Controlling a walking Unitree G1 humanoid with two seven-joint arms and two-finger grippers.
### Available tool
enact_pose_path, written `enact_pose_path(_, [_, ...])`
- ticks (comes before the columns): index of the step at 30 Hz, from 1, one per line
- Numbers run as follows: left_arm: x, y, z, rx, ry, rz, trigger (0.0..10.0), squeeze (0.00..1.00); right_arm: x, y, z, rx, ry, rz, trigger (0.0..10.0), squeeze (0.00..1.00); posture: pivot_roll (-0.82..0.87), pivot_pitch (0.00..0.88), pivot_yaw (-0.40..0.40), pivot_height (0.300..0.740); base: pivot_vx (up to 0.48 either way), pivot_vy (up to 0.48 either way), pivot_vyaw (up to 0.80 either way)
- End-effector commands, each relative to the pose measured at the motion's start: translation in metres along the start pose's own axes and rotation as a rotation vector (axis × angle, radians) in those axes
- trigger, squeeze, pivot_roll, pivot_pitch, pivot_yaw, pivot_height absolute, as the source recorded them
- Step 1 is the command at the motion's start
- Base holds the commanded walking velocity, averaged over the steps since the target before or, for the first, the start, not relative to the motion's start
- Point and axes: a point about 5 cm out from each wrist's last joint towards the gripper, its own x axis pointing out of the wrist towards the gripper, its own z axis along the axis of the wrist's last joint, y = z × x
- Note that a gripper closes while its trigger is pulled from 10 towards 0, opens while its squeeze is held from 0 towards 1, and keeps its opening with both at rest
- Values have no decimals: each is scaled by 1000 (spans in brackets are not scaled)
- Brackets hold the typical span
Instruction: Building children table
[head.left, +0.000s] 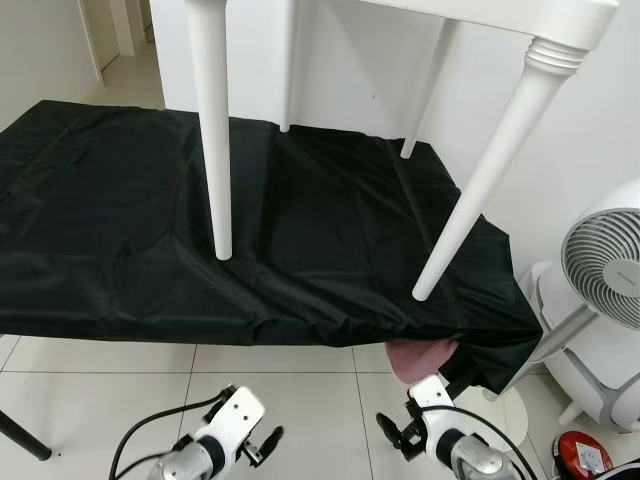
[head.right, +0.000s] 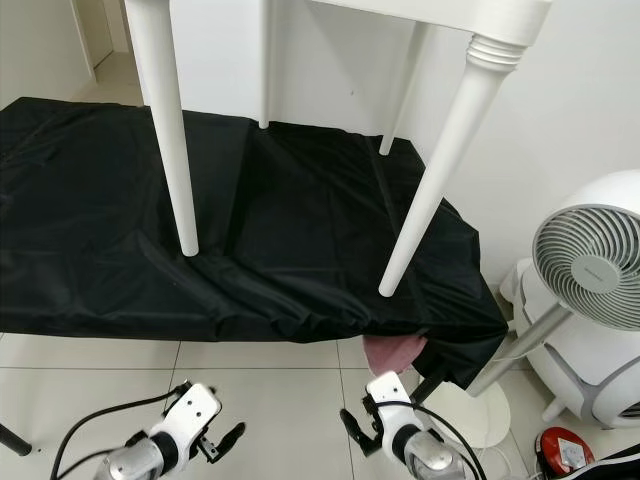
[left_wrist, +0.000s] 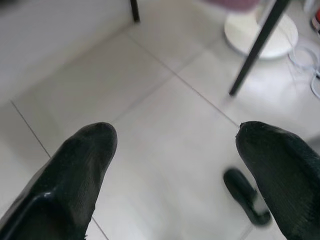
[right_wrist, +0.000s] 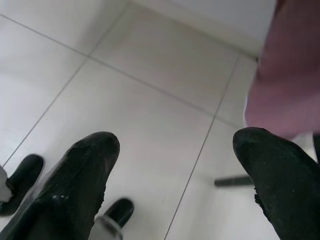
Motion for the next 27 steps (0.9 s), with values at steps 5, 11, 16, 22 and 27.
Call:
enact_pose_path(5, [2, -9, -25, -4, 174, 12, 10000, 0, -5, 0, -22, 72, 134, -80, 10000, 0, 58, 0, -109, 740, 0, 0, 0])
enact_pose_path(11, [-7, -9, -56, -62, 386, 85, 10000, 0, -11, 5, -43, 151, 255, -150, 10000, 0, 56, 0, -104, 740, 0, 0, 0])
enact_pose_path(16, [-10, -10, -63, -125, 438, 129, 10000, 0, -15, 9, -53, 171, 314, -181, 10000, 0, 59, 0, -101, 740, 0, 0, 0])
enact_pose_path(22, [-4, -12, -59, -133, 452, 107, 10000, 0, -23, 17, -69, 219, 402, -236, 10000, 0, 52, 0, -82, 740, 0, 0, 0])
enact_pose_path(27, [-1, -19, -59, -164, 485, 90, 10000, 0, -22, 29, -73, 247, 428, -218, 10000, 0, 41, 0, -70, 740, 0, 0, 0])
